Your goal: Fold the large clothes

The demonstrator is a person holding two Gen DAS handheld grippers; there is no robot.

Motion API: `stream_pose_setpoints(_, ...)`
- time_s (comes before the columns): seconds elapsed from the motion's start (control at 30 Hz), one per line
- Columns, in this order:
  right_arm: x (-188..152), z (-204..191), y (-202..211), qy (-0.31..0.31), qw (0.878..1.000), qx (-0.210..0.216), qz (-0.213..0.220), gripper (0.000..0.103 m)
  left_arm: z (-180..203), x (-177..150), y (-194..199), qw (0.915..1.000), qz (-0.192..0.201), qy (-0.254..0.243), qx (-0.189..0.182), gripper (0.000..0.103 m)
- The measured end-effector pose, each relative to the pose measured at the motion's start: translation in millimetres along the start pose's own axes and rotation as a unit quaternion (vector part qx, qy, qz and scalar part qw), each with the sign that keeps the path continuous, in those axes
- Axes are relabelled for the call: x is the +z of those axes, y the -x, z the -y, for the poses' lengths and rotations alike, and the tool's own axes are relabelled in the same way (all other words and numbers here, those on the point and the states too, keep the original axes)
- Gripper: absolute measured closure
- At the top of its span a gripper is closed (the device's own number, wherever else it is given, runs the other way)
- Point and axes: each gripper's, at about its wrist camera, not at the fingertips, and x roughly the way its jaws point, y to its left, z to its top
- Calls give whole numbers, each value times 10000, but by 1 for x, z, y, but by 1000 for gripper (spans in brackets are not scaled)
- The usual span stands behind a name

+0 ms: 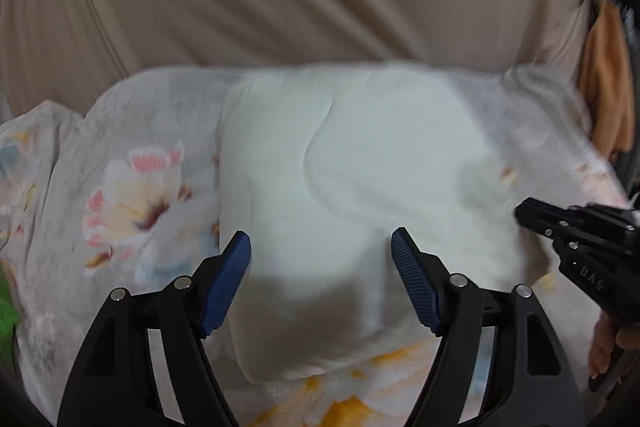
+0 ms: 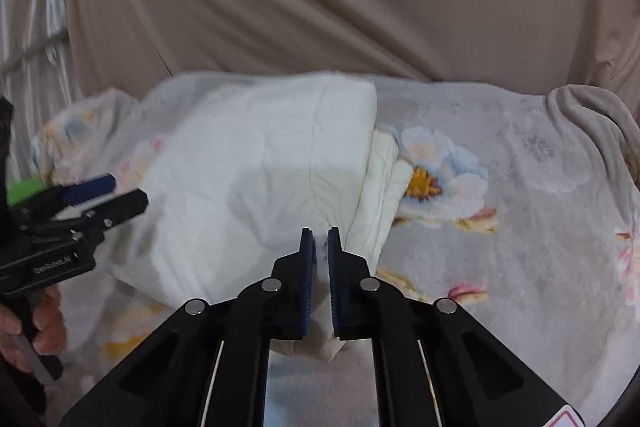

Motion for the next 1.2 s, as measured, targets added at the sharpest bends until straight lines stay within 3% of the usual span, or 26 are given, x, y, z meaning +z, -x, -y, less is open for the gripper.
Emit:
stream_pose_setpoints(0.07, -16, -3, -33, 180, 9985, -435, -272, 97, 8, -17, -8, 9991, 226, -187, 306, 25)
stream_pose_setpoints(0.13, -24, 1, -41, 114, 9983, -488, -290, 97, 15, -24, -2, 9971, 367, -354, 571, 26)
stream_pose_setpoints(0.3, -18, -2, 14, -31, 9990, -260, 352, 97, 9, -25, 16, 9984, 432, -163, 333, 27)
stream_pose_setpoints(0.43, -33, 1, -29, 37, 9990, -356, -271, 94, 10, -34, 15, 9988, 330, -11, 355, 26)
stream_pose_setpoints(0.5, -39, 3, -25, -107, 9992, -347, -179, 92, 14, -38, 21, 9982, 375, -31, 464, 26)
stream_pose_setpoints(0.6, -41, -3, 12, -266, 9995, -116, 128, 88, 17, -49, 34, 9973, 464, 119, 562, 13)
stream_pose_setpoints(0.67, -51, -6, 33, -375, 9990, 31, 225, 78, 18, -58, 42, 9964, 536, 253, 598, 11)
stream_pose_setpoints(0.73, -69, -12, 45, -419, 9988, -26, 267, 57, 23, -68, 46, 9959, 496, 285, 697, 10)
stream_pose_setpoints(0.77, -77, -15, 47, -400, 9988, -100, 262, 55, 27, -74, 47, 9958, 482, 275, 730, 10)
stream_pose_setpoints(0.93, -116, -23, 40, -470, 9986, -261, 14, 50, 35, -102, 51, 9941, 417, 318, 945, 8)
stream_pose_setpoints(1.2, -130, -25, 28, -533, 9974, -480, -96, 46, 34, -113, 53, 9914, 443, 472, 1140, 7)
